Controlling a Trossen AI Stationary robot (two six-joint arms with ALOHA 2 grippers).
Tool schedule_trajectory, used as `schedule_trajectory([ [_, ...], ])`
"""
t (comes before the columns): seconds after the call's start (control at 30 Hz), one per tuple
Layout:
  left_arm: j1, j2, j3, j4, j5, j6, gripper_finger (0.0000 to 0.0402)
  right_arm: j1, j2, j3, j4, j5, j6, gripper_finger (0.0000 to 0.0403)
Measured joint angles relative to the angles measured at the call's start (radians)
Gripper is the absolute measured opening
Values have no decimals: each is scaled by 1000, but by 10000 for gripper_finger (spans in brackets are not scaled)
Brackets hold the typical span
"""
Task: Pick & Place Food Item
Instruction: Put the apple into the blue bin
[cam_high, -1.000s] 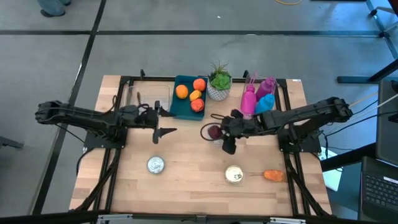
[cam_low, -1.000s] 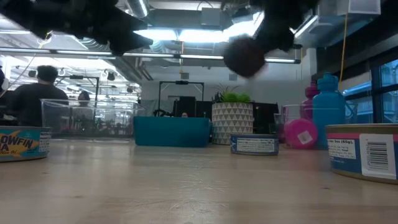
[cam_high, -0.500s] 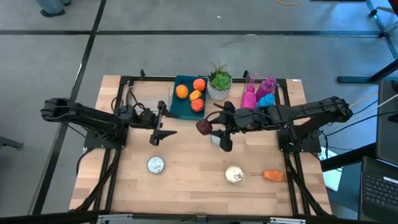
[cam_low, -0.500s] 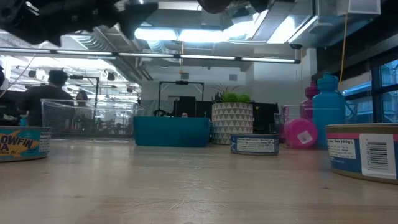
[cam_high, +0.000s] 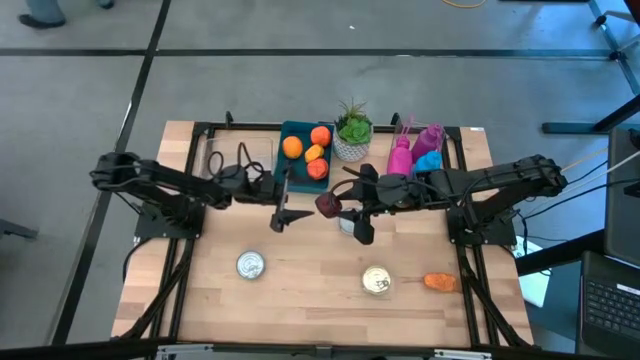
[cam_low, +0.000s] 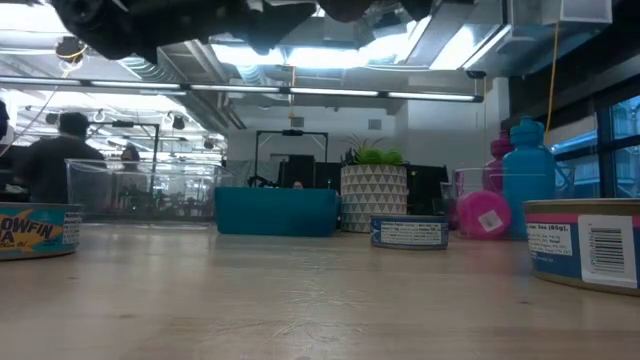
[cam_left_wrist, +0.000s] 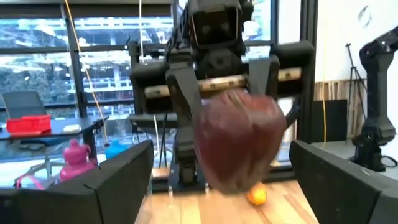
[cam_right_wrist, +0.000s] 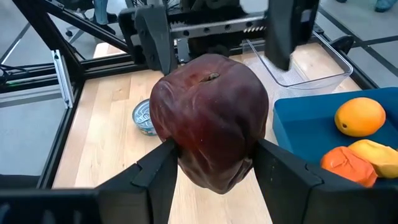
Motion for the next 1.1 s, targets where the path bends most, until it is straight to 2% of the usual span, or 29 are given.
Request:
schedule_trajectory([
  [0.6, 5, 172, 165, -1, 111, -35, 370, 0, 0, 0, -1, -26, -8, 197],
  [0.97, 6, 174, 176, 22, 120, -5, 367, 0, 0, 0, -8, -34, -11, 197],
  [1.1, 5, 174, 176, 22, 121, 0, 354, 0, 0, 0, -10, -34, -11, 197],
])
